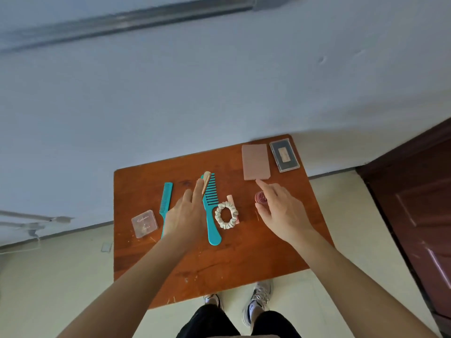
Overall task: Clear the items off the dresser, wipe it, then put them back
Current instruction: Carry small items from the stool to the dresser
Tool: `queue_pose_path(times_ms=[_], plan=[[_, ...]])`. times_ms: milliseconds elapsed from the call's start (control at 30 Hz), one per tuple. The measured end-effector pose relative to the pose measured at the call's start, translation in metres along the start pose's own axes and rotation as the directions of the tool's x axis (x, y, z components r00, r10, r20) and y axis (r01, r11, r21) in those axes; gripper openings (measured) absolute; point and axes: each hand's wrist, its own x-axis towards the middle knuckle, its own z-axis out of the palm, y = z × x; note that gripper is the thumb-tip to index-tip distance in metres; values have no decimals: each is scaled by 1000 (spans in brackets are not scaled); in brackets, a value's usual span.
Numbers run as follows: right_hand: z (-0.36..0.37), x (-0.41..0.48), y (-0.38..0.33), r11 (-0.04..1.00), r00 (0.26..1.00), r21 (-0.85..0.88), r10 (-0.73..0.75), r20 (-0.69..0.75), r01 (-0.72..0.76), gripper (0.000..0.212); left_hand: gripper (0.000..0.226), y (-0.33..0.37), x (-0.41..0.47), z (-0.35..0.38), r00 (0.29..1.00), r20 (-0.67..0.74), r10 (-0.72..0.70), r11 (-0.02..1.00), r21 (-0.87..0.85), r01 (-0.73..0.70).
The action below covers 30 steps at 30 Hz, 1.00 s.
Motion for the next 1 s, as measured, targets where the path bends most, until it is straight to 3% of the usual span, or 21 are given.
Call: queue_pose_path(times_ms=[100, 200, 267, 433, 600, 733, 1000], plan=[[-53, 10, 6, 1000, 988, -29, 1, -156, -5, 51, 83, 17, 13, -58, 974, -194, 115, 991, 94, -99], [-104, 11, 8, 999, 954, -10, 45, -296, -51, 45, 50, 37, 17, -112, 895, -369, 250, 968, 113, -224], [-130, 6, 9, 997, 928, -13, 71, -366, -81, 42, 40, 50, 18, -139, 842, -444, 308, 951, 120, -284], [-164, -41, 7, 979, 848, 30, 188, -496, -200, 41, 31, 83, 12, -170, 675, -531, 513, 845, 173, -506], [-162, -129, 17, 896, 720, 58, 391, -574, -441, 38, 21, 135, 3, -158, 457, -555, 695, 634, 172, -754], [-158, -225, 27, 754, 543, 158, 586, -602, -638, 38, 19, 198, -34, -137, 294, -535, 792, 435, 158, -886], [-145, -443, 34, 448, 139, 309, 726, -674, -839, 43, 21, 340, -196, -100, -33, -422, 906, 29, 139, -990]])
